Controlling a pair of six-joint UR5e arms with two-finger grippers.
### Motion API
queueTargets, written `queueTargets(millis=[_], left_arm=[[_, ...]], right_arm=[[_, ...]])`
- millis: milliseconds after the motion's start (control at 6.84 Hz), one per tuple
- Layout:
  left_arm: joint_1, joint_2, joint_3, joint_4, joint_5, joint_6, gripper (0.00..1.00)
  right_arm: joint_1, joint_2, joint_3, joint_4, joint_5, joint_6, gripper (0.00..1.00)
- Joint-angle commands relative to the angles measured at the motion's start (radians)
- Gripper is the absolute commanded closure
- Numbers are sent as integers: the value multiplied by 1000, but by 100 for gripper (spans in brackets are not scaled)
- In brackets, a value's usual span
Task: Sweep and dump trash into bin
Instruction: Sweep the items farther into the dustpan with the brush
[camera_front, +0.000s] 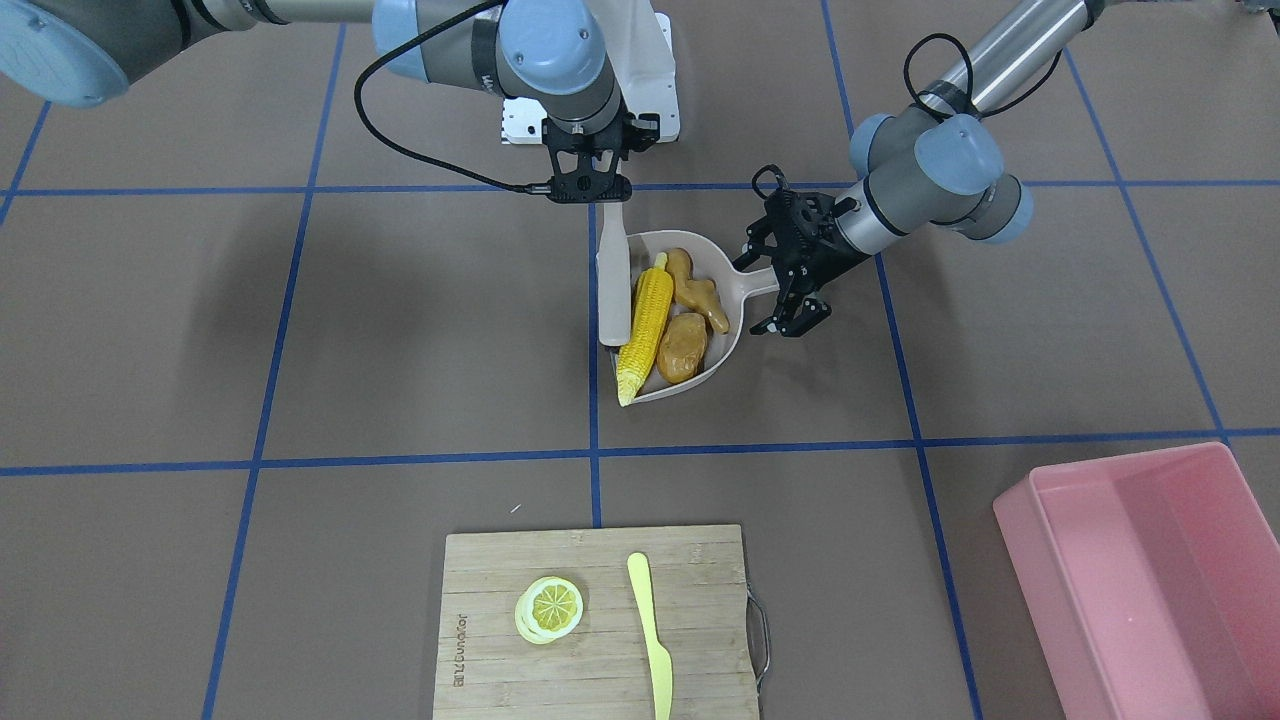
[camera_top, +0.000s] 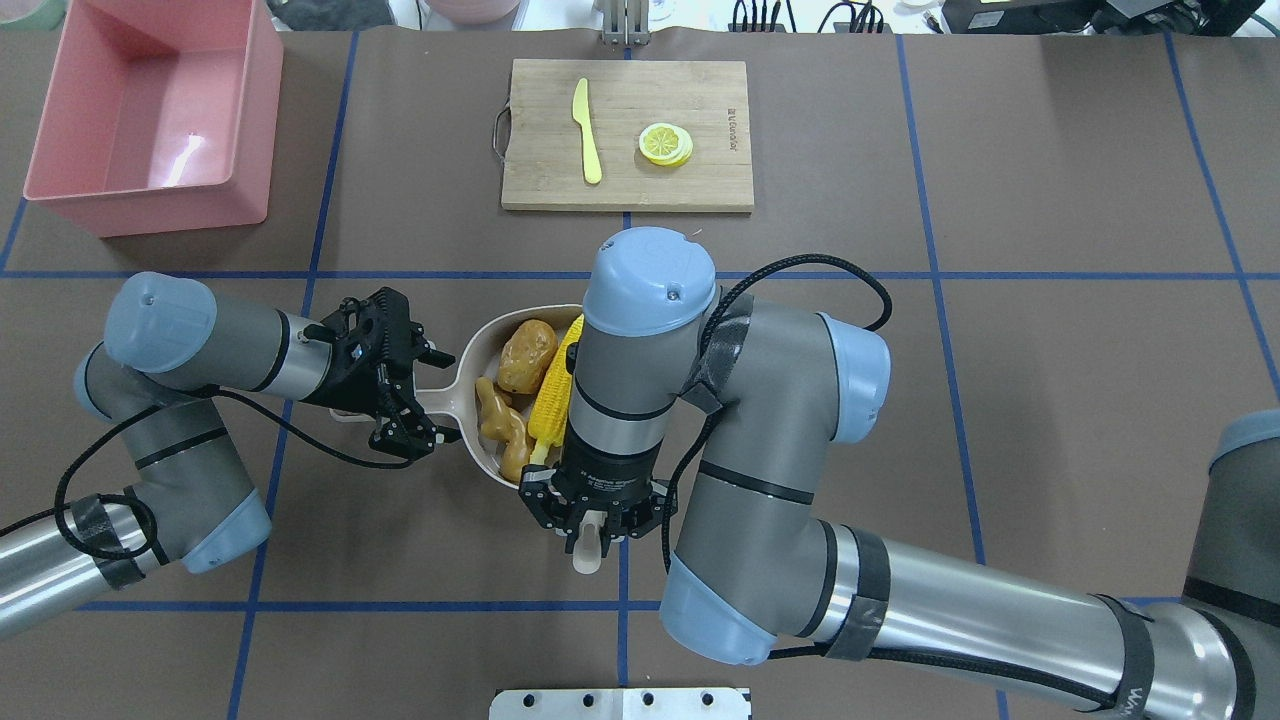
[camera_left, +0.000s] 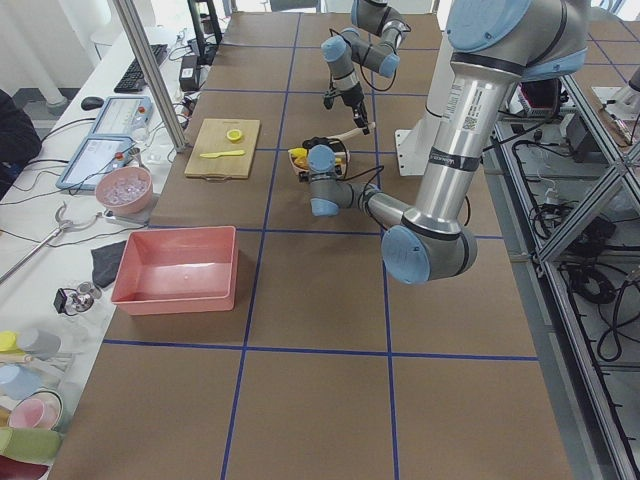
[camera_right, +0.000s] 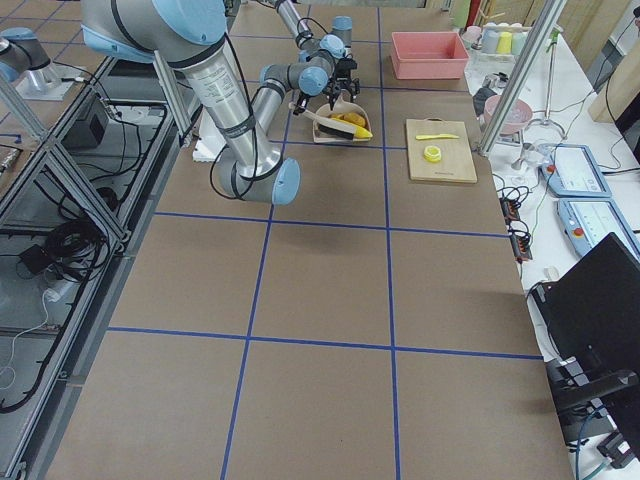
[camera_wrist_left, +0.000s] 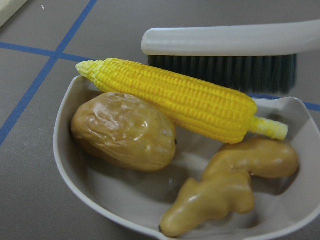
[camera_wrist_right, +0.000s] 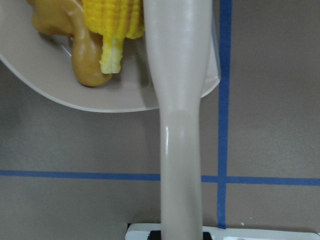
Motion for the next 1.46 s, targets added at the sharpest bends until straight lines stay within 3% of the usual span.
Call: queueTargets(millis=[0, 292, 731, 1169, 1316], left_arm=[[0, 0, 0, 0, 1, 0, 2], [0, -2, -2, -1, 1, -2, 2], [0, -2, -2, 0, 1, -3, 2], [0, -2, -2, 0, 1, -3, 2], [0, -2, -1, 0, 0, -2, 2]], right_arm=[[-5, 52, -56, 23, 4, 3, 100], [0, 37, -31, 16, 47, 1, 100], [36, -104, 107, -2, 54, -3, 100], [70, -135, 179, -110, 50, -21, 100], [95, -205, 243, -113, 45, -34, 100]])
